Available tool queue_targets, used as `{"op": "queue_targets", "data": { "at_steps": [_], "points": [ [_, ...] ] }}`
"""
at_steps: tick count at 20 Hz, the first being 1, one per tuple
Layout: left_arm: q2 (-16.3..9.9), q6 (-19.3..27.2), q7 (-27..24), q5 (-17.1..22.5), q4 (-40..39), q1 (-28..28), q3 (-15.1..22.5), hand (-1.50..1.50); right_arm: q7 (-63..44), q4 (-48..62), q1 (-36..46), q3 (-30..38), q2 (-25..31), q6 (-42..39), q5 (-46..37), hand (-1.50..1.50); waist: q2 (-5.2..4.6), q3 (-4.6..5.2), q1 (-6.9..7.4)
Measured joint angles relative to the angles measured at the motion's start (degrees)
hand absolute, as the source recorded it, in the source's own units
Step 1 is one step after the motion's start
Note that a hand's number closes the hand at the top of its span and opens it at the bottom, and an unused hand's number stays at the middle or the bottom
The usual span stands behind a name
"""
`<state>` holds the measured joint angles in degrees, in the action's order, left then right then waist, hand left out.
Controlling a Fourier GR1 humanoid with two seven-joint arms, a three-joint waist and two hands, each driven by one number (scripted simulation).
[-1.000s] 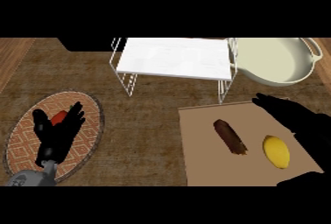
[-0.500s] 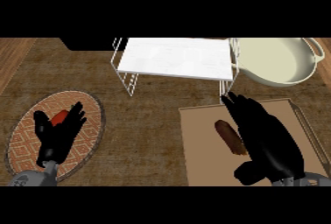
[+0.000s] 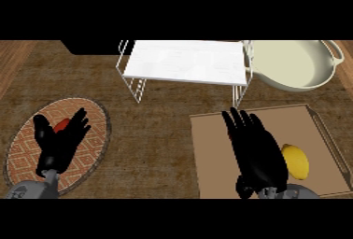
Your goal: Pick the sweet potato from the tray and place it in the tiered shelf
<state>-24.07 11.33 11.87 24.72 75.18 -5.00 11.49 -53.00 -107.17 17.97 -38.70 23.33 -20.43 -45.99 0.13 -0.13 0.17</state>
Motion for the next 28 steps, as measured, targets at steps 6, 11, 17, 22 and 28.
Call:
{"op": "queue_targets", "data": {
  "at_steps": [6,11,17,22,28],
  "points": [
    [1.5,-0.9,-1.0,-1.7,0.5,1.1,-1.4,0.00,-0.3,2.2,-1.8,-0.1,-3.0,0.2,-7.1,-1.50,0.07,-0.07,-0.09],
    [2.4,-1.3,0.4,-3.4,1.5,1.4,-2.5,0.00,1.8,6.1,-3.3,0.5,-4.8,1.5,-12.0,-1.50,0.02,-0.02,-0.08],
    [3.7,-3.3,0.8,-5.1,0.1,0.8,-4.7,0.00,4.3,9.3,-6.2,1.4,-6.9,3.4,-16.9,-1.50,0.03,-0.05,-0.11],
    [5.3,-3.6,0.2,-6.6,1.1,1.7,-5.5,0.00,6.5,13.2,-6.0,3.9,-7.5,5.1,-20.3,-1.50,0.05,-0.09,-0.09],
    [6.9,-4.2,0.3,-8.7,1.6,2.4,-6.4,0.00,9.8,16.9,-5.2,6.8,-8.6,6.7,-23.9,-1.50,0.09,-0.16,-0.05]
  ]
}}
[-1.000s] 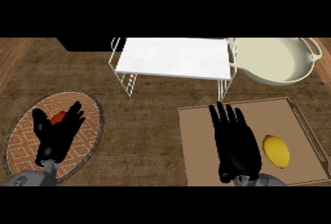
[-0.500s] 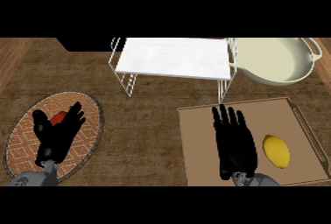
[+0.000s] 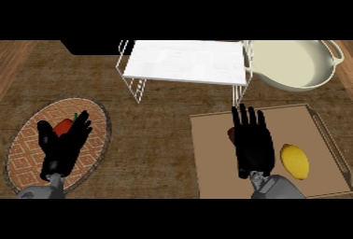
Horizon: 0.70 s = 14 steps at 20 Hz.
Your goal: Pick the sweet potato from the tray and place it in the tiered shelf
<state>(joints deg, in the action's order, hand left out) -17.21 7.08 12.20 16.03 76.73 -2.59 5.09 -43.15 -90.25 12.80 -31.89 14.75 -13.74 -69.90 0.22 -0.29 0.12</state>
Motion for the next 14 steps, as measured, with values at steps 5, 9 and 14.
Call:
{"op": "queue_targets", "data": {
  "at_steps": [5,9,14],
  "points": [
    [-0.1,-1.7,1.3,-0.3,0.1,-0.2,-1.8,0.00,4.8,5.0,0.7,2.5,-1.5,4.9,-1.5,-1.50,0.10,0.10,0.00],
    [0.5,-2.7,2.5,-0.9,-0.4,-1.0,-3.2,0.00,8.8,7.1,1.3,5.2,-2.2,5.9,-2.0,-1.50,0.16,0.20,0.04],
    [0.9,-3.5,1.6,-1.6,-1.3,-1.2,-4.1,0.00,11.9,12.2,3.4,6.2,-3.5,4.5,-2.0,1.50,0.62,0.59,0.21]
  ]
}}
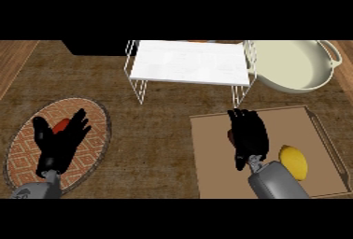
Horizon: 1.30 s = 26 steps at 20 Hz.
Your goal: Pick the sweet potato from the tray and place it in the tiered shelf
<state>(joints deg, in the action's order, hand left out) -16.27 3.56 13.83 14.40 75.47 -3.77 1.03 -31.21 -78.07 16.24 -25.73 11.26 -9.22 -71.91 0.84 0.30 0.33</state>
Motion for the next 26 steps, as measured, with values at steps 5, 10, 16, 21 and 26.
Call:
{"op": "queue_targets", "data": {
  "at_steps": [5,10,16,21,26],
  "points": [
    [0.9,0.9,0.6,-0.9,0.9,0.1,0.4,0.00,3.7,1.1,1.1,-1.7,0.6,-4.4,0.1,1.50,0.30,0.33,0.22],
    [1.0,0.3,1.0,-1.1,1.7,0.8,-0.1,0.00,6.4,-0.5,-1.2,-3.1,-0.6,-1.8,-0.5,1.50,0.54,0.52,0.12],
    [1.3,-0.1,1.0,-1.5,2.0,0.0,0.5,0.00,1.3,-1.6,-0.4,-3.9,-4.8,-3.4,8.3,1.50,-0.44,0.65,1.15],
    [1.8,-0.5,1.2,-1.9,1.5,-1.4,1.3,0.00,-5.8,-4.7,2.2,-6.9,-7.5,1.7,19.4,1.50,-1.09,0.10,2.58],
    [1.9,-0.6,2.3,-2.0,0.9,-1.9,1.5,0.00,-17.2,-9.8,10.3,-13.3,-10.1,12.3,24.8,1.50,-0.86,-0.26,3.21]
  ]
}}
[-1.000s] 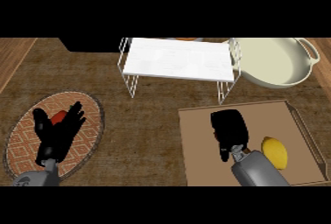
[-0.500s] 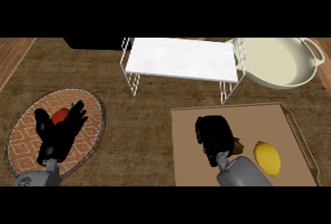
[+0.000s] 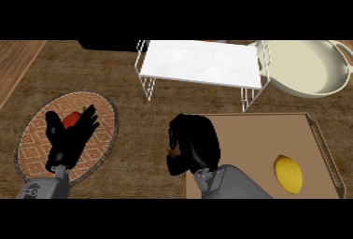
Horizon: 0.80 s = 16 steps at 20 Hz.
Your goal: Pick the sweet potato from the tray and place it in the tiered shelf
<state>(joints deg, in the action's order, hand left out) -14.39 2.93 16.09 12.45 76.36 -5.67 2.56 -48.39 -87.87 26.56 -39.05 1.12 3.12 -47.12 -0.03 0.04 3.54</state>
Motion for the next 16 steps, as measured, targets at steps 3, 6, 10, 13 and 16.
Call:
{"op": "queue_targets", "data": {
  "at_steps": [3,6,10,13,16],
  "points": [
    [-0.4,0.0,0.2,0.0,-0.2,0.2,-0.5,0.00,-8.2,-3.3,7.6,-2.4,-0.5,3.0,-0.4,1.50,0.29,-0.01,-0.40],
    [-0.3,0.1,-0.1,0.1,-0.4,0.6,-0.9,0.00,-13.5,-6.2,14.8,-3.0,-0.5,3.9,-1.5,1.50,0.52,-0.02,-1.00],
    [-0.1,0.4,-0.6,-0.2,-0.5,1.2,-1.1,0.00,-17.7,-7.6,24.7,-0.2,-0.4,2.2,-0.9,1.50,0.68,-0.07,-1.68],
    [-0.5,0.0,-0.6,0.0,-0.4,1.6,-1.6,0.00,-19.6,-7.4,30.3,2.7,-0.3,0.8,-0.5,1.50,0.70,-0.09,-2.16],
    [-0.3,0.5,-0.1,-0.2,0.2,1.8,-1.6,0.00,-20.2,-5.4,35.7,7.5,-0.3,-0.7,0.1,1.50,0.67,-0.10,-2.44]
  ]
}}
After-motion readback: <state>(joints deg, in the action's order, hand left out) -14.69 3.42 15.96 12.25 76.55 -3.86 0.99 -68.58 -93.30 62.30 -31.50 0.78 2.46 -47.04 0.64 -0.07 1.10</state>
